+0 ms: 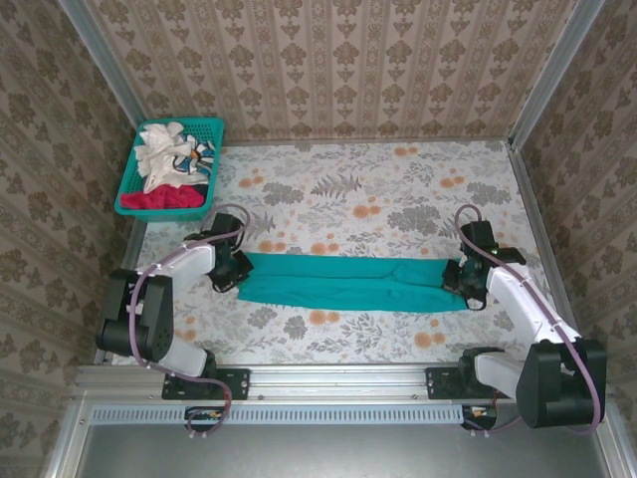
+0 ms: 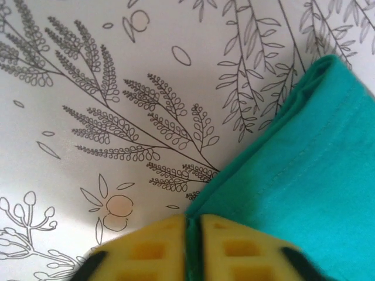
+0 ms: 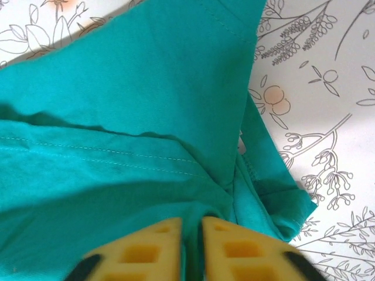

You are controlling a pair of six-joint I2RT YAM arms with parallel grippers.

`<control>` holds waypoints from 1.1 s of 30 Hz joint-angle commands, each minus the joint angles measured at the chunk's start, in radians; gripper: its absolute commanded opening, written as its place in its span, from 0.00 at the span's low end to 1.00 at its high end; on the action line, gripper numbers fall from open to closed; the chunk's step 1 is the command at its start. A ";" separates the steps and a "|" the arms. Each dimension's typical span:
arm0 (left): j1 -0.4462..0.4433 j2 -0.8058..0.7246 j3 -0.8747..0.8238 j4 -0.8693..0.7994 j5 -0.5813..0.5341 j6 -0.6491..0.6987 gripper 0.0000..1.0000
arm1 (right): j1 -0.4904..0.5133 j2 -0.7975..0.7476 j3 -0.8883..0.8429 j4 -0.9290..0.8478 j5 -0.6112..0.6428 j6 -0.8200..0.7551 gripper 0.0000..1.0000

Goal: Fold and stack the t-shirts

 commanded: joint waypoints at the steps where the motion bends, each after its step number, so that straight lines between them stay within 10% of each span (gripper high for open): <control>1: -0.009 -0.004 0.008 -0.027 -0.027 -0.010 0.38 | 0.007 -0.047 0.039 -0.014 0.010 -0.026 0.48; 12: -0.130 -0.114 0.135 -0.057 -0.087 0.048 1.00 | 0.369 0.201 0.244 0.050 0.197 0.036 0.64; 22: -0.248 -0.013 0.141 0.033 -0.042 0.027 1.00 | 0.512 0.470 0.318 0.088 0.182 0.117 0.45; 28: -0.246 -0.016 0.133 0.045 -0.039 0.036 1.00 | 0.516 0.470 0.338 0.079 0.206 0.078 0.03; 33: -0.233 -0.015 0.123 0.058 -0.027 0.038 1.00 | 0.563 0.435 0.365 0.096 0.194 0.002 0.00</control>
